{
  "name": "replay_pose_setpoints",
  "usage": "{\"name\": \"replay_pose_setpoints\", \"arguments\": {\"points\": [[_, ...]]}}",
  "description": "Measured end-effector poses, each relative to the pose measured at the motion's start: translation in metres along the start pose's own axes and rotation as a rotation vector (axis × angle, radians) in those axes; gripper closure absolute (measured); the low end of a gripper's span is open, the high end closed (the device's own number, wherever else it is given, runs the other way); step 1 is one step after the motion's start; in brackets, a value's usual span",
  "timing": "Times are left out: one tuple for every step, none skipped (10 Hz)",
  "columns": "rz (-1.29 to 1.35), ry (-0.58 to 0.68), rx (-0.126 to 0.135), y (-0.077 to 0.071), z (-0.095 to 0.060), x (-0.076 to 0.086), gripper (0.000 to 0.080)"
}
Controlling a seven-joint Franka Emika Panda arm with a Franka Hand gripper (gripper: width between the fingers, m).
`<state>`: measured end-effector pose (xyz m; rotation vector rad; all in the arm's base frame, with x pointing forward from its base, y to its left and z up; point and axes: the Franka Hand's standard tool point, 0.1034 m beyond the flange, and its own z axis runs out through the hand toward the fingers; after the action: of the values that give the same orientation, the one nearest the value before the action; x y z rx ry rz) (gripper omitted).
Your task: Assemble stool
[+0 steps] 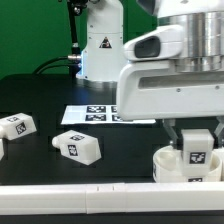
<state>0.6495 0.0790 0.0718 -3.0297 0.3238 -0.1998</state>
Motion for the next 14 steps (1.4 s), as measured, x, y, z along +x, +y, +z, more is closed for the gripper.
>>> {"name": "replay_pose_setpoints", "arguments": {"points": [[0.029,0.003,-0.004,0.001,0.0,0.001,0.0465],[0.073,0.004,-0.005,0.003,0.0,0.001,0.0465],[0.166,0.006,-0.01,0.007,-0.001,0.003,0.0465],[0.29,0.008,-0.002,0.013,-0.002,0.005,0.0465],[0.409,0.006,0.005,0.018,-0.002,0.007,0.0465],[0.513,0.005,0.002,0.023,-0.001,0.006,0.0465],[0.591,0.009,-0.001,0.026,-0.001,0.005,0.0465],[0.638,0.011,-0.005,0.028,-0.002,0.004,0.0465],[0.634,0.011,-0.005,0.028,-0.002,0.004,0.0464],[0.632,0.01,-0.004,0.027,-0.002,0.003,0.0464],[0.622,0.013,0.002,0.024,-0.006,0.004,0.0247],[0.604,0.022,0.016,0.025,-0.02,0.006,0.018],[0.57,0.019,0.031,0.029,-0.037,0.009,0.0157],[0.572,0.026,0.06,0.036,-0.058,0.018,0.0157]]}}
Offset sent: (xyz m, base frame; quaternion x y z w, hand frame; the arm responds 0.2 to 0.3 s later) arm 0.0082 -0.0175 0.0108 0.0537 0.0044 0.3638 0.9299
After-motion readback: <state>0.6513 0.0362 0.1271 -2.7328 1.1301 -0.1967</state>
